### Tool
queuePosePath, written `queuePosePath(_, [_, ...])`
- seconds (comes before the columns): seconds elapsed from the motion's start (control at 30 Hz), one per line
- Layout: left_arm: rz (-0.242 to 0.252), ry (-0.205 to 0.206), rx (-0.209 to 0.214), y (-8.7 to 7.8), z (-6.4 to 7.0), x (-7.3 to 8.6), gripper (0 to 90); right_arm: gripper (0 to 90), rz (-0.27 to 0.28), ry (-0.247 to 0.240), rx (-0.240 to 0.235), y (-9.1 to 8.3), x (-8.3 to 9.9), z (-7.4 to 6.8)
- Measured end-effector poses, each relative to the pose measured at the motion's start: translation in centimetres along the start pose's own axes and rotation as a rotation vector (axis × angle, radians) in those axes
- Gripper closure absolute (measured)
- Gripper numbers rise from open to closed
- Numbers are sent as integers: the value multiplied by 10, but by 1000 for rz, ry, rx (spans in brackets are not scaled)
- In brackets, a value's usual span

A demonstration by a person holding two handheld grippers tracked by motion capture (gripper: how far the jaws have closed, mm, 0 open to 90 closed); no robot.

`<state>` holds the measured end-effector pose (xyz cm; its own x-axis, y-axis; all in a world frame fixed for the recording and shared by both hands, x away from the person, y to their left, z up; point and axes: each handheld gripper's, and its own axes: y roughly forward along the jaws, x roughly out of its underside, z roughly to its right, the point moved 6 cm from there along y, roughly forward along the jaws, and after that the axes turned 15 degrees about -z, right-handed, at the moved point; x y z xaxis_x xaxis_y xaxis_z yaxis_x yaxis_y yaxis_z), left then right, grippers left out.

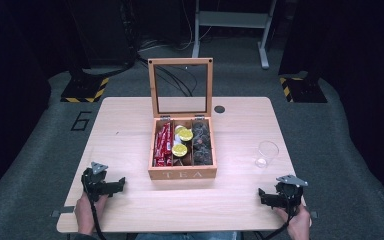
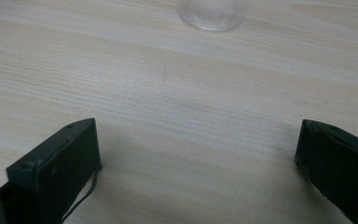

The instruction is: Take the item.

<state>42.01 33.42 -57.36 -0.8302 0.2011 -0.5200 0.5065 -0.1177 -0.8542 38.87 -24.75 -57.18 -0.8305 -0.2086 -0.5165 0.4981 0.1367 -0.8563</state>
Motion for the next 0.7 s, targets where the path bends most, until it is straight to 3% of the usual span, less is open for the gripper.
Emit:
queuePosePath(0.27, [1,0,0,0,0,0,2,0,-3,-2,10,0,1,0])
queuePosePath(0.4, [2,-26,-4,0,-3,1,0,0,-1,-1,12,0,1,0])
queuePosePath(0.47, [-15,-28,-18,-1,-6,2,0,0,-1,-1,12,0,1,0])
queuePosePath(0.7, [-3,-39,-25,-1,-6,1,3,0,-8,9,13,-1,1,-1])
